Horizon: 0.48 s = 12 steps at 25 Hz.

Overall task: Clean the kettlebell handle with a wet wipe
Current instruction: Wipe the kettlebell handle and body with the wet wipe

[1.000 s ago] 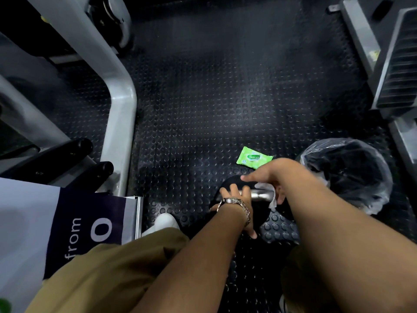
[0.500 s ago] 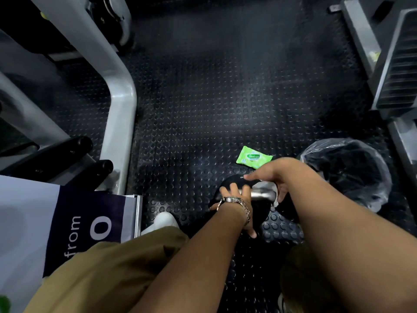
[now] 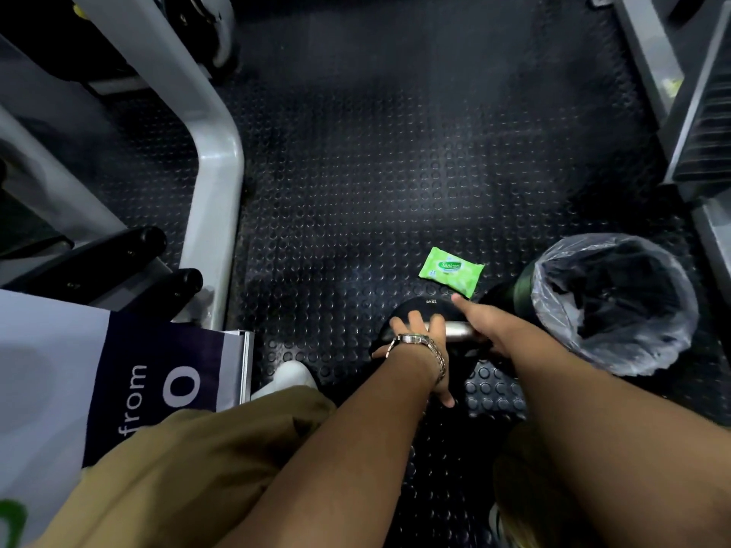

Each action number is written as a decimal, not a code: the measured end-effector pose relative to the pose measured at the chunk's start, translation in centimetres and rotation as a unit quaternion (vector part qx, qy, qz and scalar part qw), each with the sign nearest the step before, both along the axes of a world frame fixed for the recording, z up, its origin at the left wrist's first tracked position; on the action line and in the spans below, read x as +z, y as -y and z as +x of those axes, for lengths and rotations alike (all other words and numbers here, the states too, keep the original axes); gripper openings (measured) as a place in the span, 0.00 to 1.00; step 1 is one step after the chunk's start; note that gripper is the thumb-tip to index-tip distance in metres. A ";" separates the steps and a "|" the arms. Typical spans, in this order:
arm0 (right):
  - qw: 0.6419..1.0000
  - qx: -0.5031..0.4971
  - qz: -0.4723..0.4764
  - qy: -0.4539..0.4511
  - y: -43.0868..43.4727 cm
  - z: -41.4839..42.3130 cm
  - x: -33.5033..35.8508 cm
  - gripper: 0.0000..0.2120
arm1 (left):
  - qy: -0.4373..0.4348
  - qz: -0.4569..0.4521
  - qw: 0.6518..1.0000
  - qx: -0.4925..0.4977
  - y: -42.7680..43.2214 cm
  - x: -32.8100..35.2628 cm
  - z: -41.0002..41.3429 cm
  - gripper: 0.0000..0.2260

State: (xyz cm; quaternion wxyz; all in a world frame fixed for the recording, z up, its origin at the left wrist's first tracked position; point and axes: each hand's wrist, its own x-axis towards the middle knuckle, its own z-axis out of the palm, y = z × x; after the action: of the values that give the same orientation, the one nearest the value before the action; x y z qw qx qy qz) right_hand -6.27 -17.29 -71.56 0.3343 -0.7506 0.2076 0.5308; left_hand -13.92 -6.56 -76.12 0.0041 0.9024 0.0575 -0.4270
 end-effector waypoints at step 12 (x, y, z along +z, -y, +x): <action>0.998 0.052 0.028 0.028 -0.4 -0.1 2.7 0.34 | 0.021 0.007 1.000 -0.011 0.1 -0.7 -0.1 0.69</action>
State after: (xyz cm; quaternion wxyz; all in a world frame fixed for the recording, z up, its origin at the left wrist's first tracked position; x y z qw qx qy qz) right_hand -6.40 -16.90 -68.83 0.3331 -0.7650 0.1441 0.5321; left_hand -14.00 -6.66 -76.79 -0.0057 0.9119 0.0509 -0.4073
